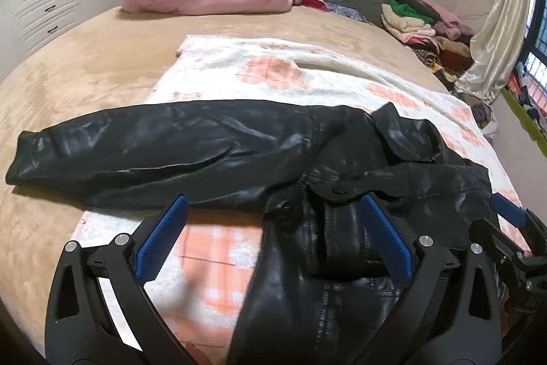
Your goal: Fold large clothes
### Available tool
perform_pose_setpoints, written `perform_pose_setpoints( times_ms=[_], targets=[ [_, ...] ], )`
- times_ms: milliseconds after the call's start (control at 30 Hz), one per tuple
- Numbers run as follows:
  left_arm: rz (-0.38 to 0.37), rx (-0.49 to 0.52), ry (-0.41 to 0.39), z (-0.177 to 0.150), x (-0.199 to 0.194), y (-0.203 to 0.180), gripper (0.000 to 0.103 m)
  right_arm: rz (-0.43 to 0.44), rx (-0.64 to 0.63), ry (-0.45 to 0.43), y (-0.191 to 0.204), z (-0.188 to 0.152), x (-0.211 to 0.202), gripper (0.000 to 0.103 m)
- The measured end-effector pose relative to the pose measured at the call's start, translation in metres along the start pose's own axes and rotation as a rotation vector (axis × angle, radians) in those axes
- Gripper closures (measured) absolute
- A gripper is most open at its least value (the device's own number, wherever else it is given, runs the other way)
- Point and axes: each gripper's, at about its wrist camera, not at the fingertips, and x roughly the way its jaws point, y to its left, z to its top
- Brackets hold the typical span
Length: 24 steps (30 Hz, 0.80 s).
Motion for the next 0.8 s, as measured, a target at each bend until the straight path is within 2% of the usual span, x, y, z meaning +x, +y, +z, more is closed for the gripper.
perform_pose_setpoints(
  times_ms=[233,367,800],
  targets=[
    [0.042,-0.063,-0.002,0.005,0.001,0.027,0.009,0.02,-0.03,0.009,0.017,0.009,0.016,0.004],
    [0.106,-0.091,-0.009,0.009,0.001,0.043,0.009,0.035,-0.037,0.01,0.026,0.013,0.024,0.004],
    [0.224,-0.226,-0.012,0.017,0.001,0.1,0.009,0.079,-0.09,0.032,0.056,0.025,0.052,0.004]
  ],
)
